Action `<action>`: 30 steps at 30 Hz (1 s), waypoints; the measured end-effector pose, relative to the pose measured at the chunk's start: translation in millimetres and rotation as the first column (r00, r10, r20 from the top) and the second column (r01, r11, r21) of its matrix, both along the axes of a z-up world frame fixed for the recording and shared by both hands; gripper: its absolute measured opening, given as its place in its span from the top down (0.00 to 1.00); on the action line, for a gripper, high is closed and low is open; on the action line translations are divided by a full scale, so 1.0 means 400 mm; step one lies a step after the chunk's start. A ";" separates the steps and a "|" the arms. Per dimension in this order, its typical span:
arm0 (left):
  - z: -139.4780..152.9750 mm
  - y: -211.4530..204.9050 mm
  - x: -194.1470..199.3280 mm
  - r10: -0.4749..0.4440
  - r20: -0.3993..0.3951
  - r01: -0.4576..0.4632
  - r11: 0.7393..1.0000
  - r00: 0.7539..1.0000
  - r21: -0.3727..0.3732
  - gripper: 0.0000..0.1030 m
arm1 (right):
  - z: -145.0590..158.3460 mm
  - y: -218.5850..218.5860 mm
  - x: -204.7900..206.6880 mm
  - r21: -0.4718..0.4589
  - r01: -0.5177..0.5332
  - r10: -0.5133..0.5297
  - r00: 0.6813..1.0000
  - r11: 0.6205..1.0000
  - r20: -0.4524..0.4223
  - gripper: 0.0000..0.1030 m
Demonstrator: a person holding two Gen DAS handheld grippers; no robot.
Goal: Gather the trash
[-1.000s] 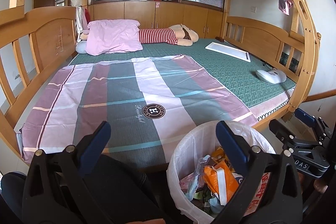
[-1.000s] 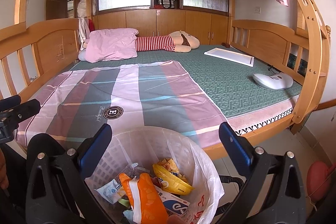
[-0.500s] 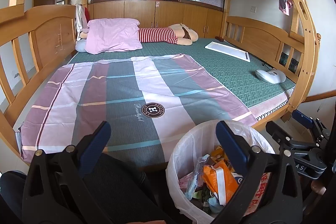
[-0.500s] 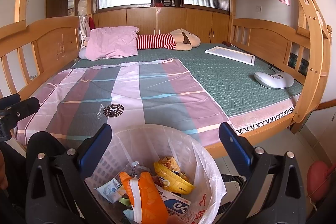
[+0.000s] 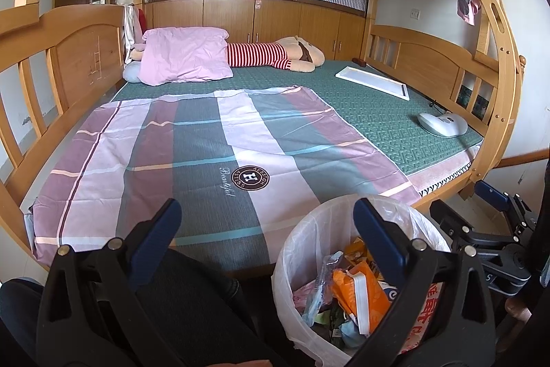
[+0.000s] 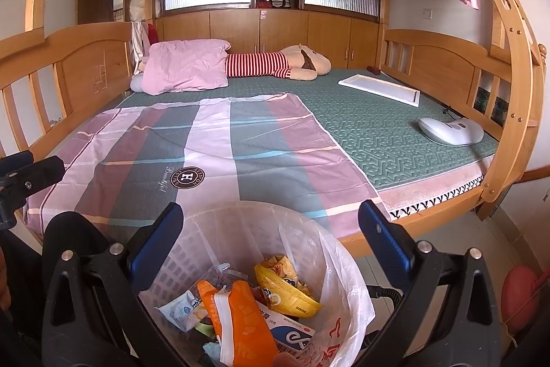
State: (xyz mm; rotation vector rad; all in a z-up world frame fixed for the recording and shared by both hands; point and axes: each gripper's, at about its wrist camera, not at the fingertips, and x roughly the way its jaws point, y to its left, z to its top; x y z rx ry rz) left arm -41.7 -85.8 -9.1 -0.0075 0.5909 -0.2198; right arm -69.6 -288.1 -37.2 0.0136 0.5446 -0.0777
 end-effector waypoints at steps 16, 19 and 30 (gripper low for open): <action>-0.005 0.004 0.005 0.009 -0.011 -0.009 1.000 1.000 -0.021 0.03 | 0.004 -0.006 0.009 -0.005 -0.002 0.002 1.000 1.000 -0.007 0.03; -0.005 0.003 0.005 0.007 -0.009 -0.007 1.000 1.000 -0.018 0.03 | 0.003 -0.006 0.010 -0.003 -0.002 0.002 1.000 1.000 -0.009 0.03; -0.002 0.002 0.004 0.018 -0.005 -0.018 1.000 1.000 -0.003 0.03 | 0.003 -0.006 0.012 -0.003 -0.003 0.003 1.000 1.000 -0.010 0.03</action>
